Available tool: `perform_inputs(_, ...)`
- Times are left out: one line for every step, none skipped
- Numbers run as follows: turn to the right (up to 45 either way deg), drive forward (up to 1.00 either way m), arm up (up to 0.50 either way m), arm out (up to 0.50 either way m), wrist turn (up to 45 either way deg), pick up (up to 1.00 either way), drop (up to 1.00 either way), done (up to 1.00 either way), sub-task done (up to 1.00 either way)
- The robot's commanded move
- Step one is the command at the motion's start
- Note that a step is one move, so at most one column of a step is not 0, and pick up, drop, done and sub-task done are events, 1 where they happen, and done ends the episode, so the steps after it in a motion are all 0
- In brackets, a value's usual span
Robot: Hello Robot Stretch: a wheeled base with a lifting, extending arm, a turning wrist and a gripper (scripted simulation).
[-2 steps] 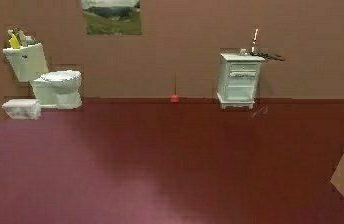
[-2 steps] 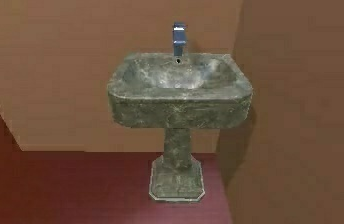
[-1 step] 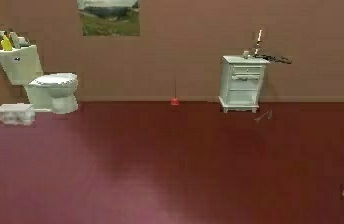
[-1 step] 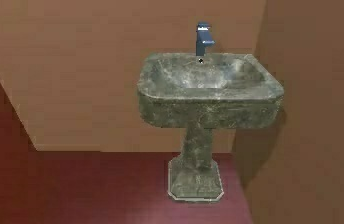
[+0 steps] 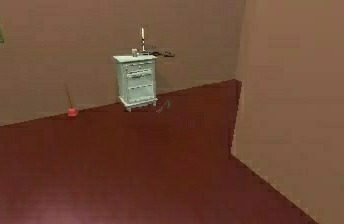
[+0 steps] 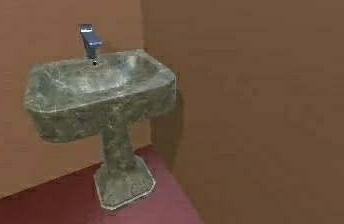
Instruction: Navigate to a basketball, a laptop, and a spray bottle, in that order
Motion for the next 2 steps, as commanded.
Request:
perform_inputs(0.0, 1.00, 0.00, 0.00, 0.0, 0.00, 0.00, 0.00, 0.00)
perform_inputs(3.0, 0.00, 0.00, 0.00, 0.0, 0.00, 0.00, 0.00, 0.00)
